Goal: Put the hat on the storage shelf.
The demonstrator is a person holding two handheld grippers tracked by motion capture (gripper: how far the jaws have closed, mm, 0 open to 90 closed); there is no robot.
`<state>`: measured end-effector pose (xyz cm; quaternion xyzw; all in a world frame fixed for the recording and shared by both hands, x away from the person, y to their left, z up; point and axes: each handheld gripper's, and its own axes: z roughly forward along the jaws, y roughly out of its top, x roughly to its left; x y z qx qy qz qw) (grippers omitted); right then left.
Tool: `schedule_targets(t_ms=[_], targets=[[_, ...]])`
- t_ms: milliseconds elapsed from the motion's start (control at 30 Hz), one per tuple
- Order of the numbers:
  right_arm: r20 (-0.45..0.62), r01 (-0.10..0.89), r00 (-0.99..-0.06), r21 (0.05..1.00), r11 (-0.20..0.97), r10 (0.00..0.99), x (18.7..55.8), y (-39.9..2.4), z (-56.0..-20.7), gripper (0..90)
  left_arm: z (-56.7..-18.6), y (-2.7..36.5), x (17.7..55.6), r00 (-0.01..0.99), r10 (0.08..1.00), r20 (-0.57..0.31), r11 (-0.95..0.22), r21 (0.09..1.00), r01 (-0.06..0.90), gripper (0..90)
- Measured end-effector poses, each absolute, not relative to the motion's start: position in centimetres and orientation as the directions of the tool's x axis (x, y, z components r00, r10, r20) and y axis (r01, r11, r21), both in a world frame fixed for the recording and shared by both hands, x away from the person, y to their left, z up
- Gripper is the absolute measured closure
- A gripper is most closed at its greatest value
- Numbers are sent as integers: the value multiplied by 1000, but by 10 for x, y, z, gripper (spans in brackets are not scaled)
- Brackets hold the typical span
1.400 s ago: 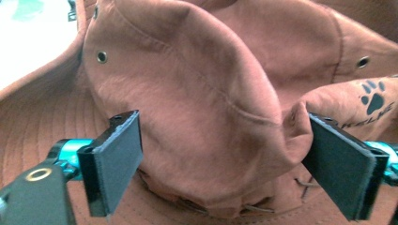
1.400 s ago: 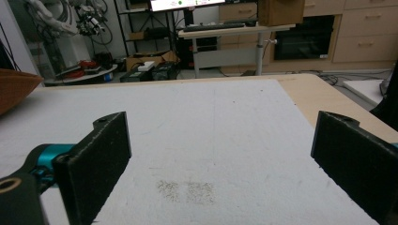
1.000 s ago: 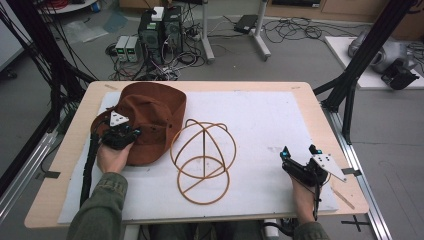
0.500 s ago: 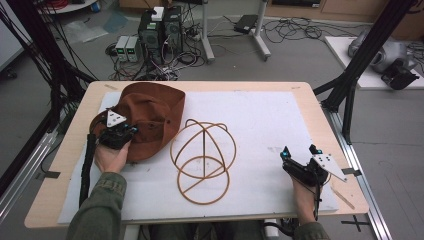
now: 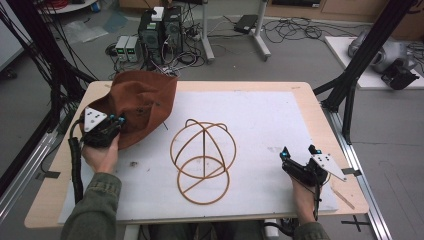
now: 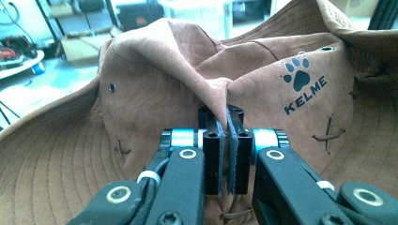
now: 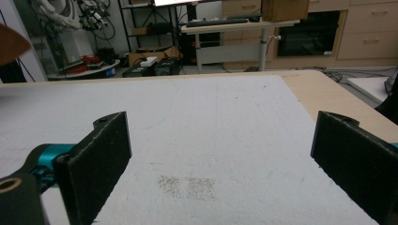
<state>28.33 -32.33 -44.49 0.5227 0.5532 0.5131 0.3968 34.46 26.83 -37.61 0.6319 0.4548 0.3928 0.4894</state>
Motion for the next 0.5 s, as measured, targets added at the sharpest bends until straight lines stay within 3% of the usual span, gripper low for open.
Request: schedule_targets(t_ms=[500], targets=[[93, 169, -141, 983, -69, 986, 283, -322, -445, 46, -335, 278, 315, 290, 956, 36, -35, 999, -9, 867]])
